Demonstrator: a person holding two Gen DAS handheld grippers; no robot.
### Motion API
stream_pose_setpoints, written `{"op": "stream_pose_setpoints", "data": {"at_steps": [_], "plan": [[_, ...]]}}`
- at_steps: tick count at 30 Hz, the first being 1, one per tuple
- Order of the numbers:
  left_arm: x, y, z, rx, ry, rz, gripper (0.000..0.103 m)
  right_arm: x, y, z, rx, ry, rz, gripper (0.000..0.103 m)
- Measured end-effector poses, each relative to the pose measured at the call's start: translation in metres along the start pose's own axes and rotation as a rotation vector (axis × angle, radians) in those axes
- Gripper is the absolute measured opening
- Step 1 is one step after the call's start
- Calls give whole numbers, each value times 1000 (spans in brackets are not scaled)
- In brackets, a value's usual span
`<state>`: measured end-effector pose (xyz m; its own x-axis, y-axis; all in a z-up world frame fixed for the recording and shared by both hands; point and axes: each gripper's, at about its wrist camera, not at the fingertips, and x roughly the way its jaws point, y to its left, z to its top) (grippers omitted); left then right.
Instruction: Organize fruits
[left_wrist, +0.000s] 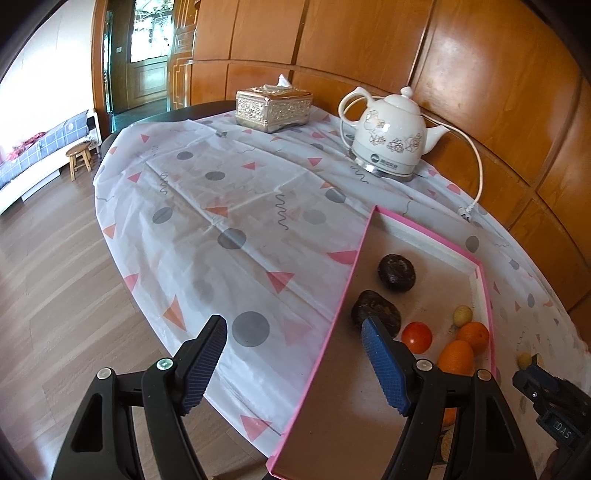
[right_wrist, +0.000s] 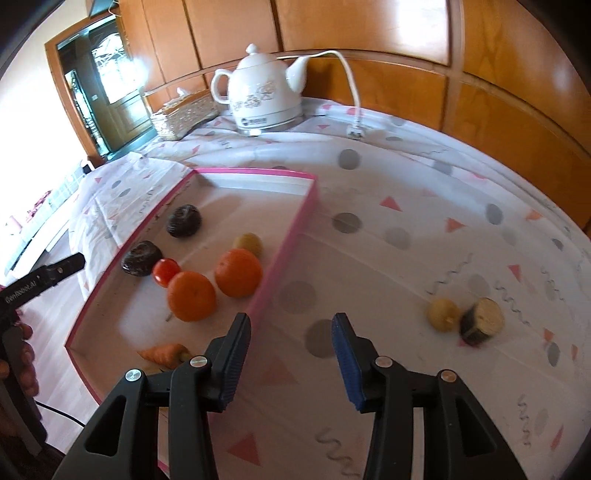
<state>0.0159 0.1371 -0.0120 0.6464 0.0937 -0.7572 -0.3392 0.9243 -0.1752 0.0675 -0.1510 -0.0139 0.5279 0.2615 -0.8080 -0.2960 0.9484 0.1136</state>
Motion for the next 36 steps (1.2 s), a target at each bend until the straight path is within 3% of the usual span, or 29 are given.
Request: {"op": "stream_pose_setpoints", "data": {"at_steps": [13, 36], "plan": [[-4, -13, -4, 47, 6, -34, 76, -42, -55, -17, 17, -21, -147, 47], [-8, -38, -9, 146, -6, -49, 76, -137, -216, -47, 258, -21, -523, 47]]}}
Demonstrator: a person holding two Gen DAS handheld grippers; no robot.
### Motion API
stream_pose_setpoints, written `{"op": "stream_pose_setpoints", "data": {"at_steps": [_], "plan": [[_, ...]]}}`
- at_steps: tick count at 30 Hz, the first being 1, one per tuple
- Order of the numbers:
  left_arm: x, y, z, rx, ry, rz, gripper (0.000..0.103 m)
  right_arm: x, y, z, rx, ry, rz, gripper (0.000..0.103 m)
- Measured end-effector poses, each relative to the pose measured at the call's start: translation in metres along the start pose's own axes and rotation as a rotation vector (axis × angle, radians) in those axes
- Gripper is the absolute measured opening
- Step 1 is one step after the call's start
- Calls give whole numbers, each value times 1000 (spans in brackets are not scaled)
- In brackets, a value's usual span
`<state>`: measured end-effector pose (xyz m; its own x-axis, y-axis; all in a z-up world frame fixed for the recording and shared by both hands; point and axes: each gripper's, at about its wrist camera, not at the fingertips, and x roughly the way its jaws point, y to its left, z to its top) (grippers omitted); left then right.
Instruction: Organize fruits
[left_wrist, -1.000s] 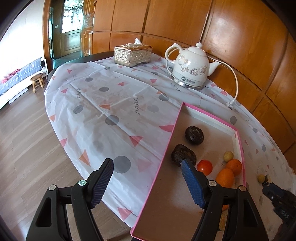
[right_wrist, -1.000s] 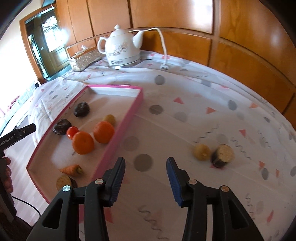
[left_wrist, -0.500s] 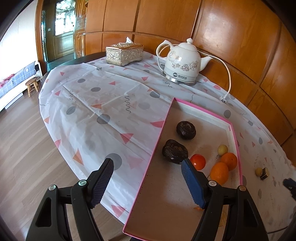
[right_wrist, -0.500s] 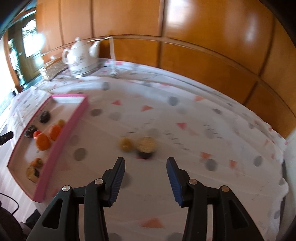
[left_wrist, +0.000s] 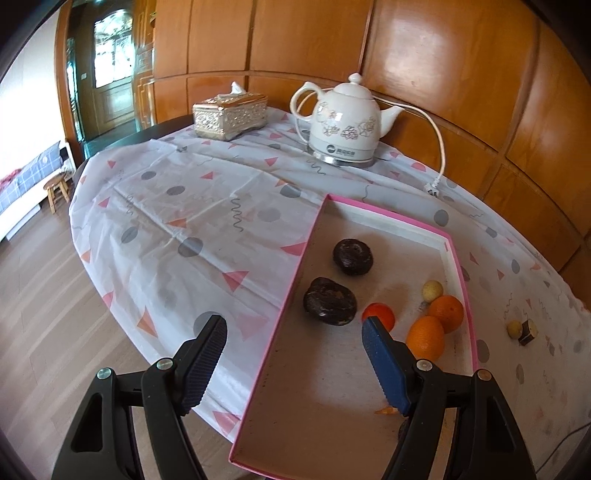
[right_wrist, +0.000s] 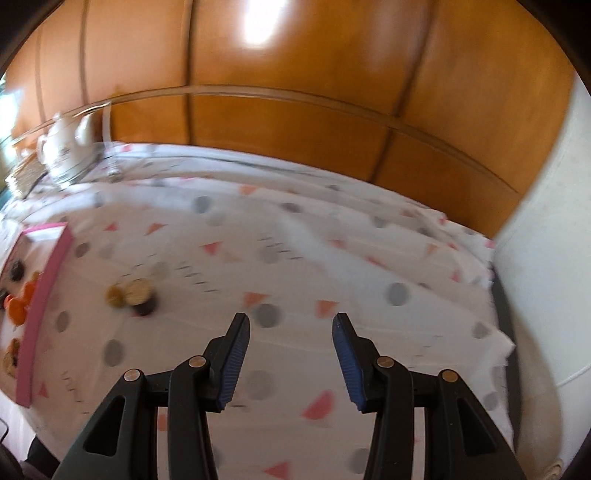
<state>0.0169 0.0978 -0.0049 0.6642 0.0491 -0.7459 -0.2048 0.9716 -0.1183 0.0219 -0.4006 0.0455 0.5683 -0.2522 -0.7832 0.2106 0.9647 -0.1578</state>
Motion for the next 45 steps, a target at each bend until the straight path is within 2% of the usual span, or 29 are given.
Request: {"op": "stream_pose_setpoints", "data": {"at_steps": [8, 11, 14, 16, 20, 26, 31, 36, 40, 43, 45], "plan": [[-5, -31, 6, 110, -10, -74, 76, 10, -89, -2, 186, 3, -166, 47], [-7, -44, 10, 138, -11, -114, 84, 20, -122, -13, 276, 7, -264, 47], [-7, -60, 14, 165, -12, -133, 92, 34, -151, -29, 416, 63, -268, 47], [-6, -72, 15, 188, -8, -148, 93, 36, -164, -32, 488, 64, -239, 47], [-2, -101, 16, 247, 7, -190, 95, 37, -167, -34, 510, 67, -231, 47], [-3, -158, 10, 387, 28, -283, 98, 34, -165, -35, 519, 58, -208, 47], [10, -203, 3, 486, 68, -316, 98, 33, -164, -34, 510, 46, -201, 47], [31, -236, -3, 518, 144, -349, 80, 33, -158, -30, 475, 38, -188, 47], [50, -257, -10, 529, 224, -368, 76, 34, -158, -30, 473, 40, -174, 47], [66, -269, -13, 519, 271, -373, 68, 35, -159, -30, 476, 39, -161, 47], [71, -276, -13, 517, 269, -370, 68, 35, -159, -29, 477, 38, -157, 47]]}}
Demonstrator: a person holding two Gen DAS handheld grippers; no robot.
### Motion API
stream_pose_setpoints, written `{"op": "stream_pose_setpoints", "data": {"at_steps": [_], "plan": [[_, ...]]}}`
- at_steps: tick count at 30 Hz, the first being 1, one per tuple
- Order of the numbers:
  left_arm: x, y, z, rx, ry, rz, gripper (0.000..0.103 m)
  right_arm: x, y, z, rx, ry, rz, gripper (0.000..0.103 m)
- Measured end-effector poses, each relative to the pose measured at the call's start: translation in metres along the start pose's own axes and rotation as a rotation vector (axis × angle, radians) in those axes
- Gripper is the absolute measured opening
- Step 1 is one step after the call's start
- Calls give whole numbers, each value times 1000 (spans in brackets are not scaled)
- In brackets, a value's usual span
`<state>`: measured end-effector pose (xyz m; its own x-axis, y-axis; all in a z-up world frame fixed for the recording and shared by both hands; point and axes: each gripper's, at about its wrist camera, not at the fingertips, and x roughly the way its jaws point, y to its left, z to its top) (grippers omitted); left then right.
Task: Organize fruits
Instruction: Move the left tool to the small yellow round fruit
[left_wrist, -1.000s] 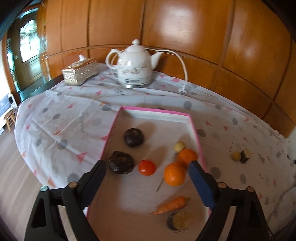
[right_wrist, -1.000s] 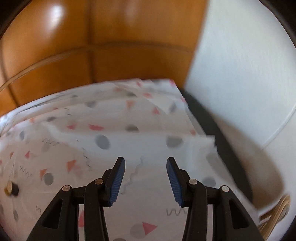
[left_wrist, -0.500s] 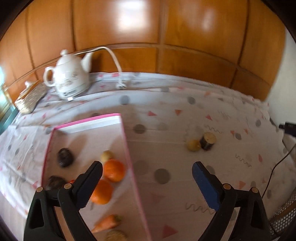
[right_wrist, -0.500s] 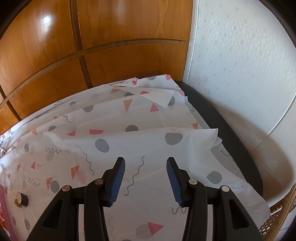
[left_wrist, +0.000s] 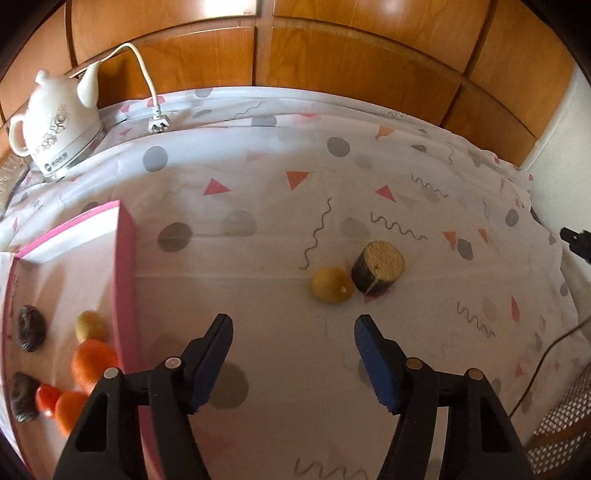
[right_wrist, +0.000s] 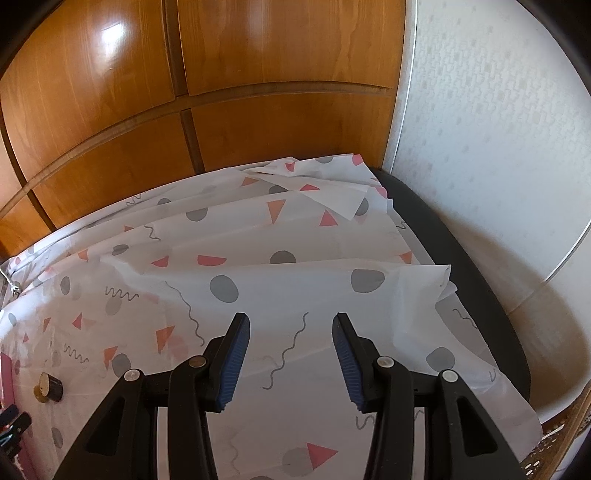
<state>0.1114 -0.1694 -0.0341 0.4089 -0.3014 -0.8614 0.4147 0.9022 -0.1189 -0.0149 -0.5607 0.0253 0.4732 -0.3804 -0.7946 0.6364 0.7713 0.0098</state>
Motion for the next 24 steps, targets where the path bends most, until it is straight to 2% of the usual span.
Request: {"op": "stream_pose_setpoints", "data": {"at_steps": [9, 11, 15, 22, 24], "plan": [[30, -13, 17, 34, -72, 11, 67, 2, -3, 2, 14, 6, 18, 47], [43, -13, 15, 32, -67, 36, 63, 2, -3, 3, 12, 5, 17, 47], [47, -17, 10, 39, -120, 89, 61, 4, -6, 4, 20, 7, 13, 47], [49, -17, 10, 56, -114, 107, 61, 5, -8, 4, 31, 7, 15, 47], [48, -17, 10, 55, -119, 112, 57, 5, -8, 4, 31, 10, 16, 47]]}}
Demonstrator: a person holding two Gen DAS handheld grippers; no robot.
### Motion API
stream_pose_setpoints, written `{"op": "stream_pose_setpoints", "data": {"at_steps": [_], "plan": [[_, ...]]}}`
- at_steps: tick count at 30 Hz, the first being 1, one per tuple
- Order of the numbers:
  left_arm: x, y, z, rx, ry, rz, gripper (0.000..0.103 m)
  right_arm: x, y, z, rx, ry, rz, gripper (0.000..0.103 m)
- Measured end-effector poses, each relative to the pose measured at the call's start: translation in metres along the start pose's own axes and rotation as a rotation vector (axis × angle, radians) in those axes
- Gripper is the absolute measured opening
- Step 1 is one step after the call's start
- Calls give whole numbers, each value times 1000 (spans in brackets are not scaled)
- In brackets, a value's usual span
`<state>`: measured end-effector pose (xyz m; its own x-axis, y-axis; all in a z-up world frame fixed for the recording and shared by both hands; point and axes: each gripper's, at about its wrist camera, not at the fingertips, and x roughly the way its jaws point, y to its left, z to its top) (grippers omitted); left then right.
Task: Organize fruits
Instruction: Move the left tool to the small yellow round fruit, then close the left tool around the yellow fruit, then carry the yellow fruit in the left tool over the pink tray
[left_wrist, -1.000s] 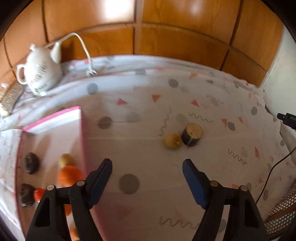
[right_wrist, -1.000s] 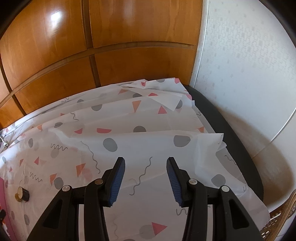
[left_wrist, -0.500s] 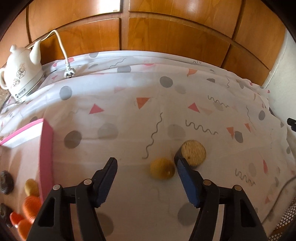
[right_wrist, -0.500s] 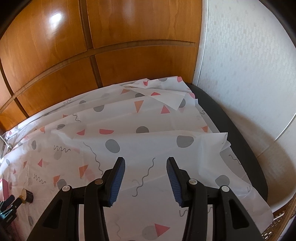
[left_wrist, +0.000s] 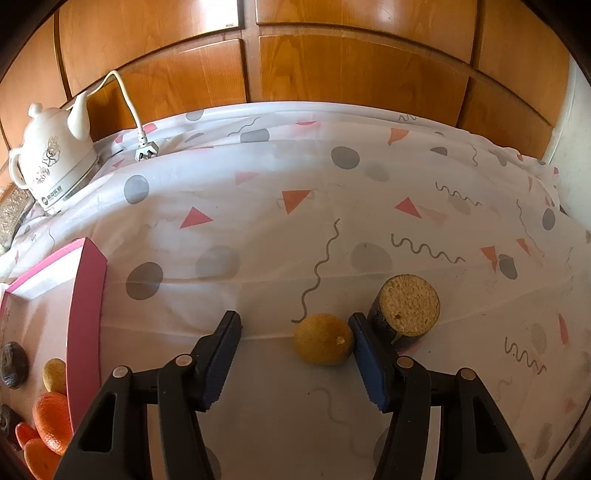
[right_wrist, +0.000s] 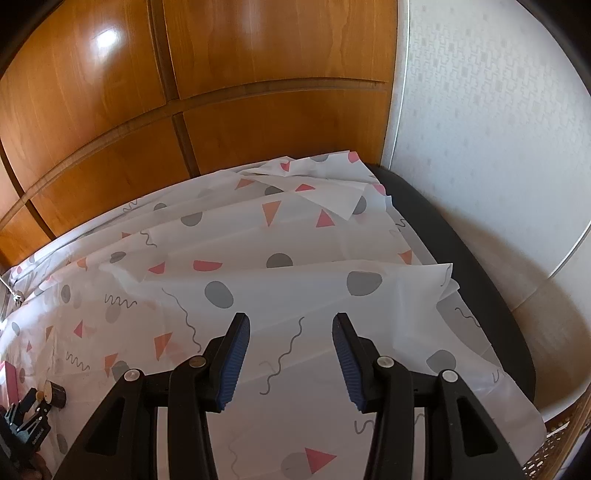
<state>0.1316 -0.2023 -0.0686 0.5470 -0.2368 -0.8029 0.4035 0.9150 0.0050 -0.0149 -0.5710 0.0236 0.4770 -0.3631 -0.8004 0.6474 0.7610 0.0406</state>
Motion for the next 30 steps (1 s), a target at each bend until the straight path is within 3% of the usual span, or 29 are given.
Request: {"op": "stream_pose_setpoints", "data": {"at_steps": [6, 22, 30], "plan": [[-5, 7, -4, -45, -16, 16, 30, -2, 2, -1, -9, -12, 3, 47], [-18, 17, -14, -100, -4, 3, 29, -2, 0, 0, 4, -13, 1, 47], [-49, 31, -19, -146, -32, -42, 29, -1, 2, -1, -12, -9, 3, 47]]}}
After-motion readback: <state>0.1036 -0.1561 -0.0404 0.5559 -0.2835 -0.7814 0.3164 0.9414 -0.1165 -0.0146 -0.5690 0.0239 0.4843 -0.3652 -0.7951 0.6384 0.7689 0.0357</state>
